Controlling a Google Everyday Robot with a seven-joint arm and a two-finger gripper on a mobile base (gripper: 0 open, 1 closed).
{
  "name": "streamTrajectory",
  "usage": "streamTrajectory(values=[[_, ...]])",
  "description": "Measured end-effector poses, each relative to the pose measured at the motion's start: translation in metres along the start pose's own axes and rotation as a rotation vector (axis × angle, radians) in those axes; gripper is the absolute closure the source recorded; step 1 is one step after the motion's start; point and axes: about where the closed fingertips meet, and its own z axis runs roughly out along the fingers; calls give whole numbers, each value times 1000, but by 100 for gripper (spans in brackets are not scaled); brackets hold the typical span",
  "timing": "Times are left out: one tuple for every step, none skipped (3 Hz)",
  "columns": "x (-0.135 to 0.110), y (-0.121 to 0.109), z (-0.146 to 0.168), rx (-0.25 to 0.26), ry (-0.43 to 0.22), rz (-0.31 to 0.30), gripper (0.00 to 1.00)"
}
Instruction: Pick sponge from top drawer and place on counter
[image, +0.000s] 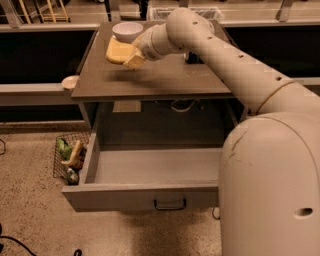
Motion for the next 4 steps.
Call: streamTrajectory(values=[[6, -1, 8, -16, -2, 25, 60], [11, 0, 12, -24, -5, 35, 37], [12, 0, 10, -22, -5, 39, 7], [18, 1, 4, -11, -5, 58, 0]])
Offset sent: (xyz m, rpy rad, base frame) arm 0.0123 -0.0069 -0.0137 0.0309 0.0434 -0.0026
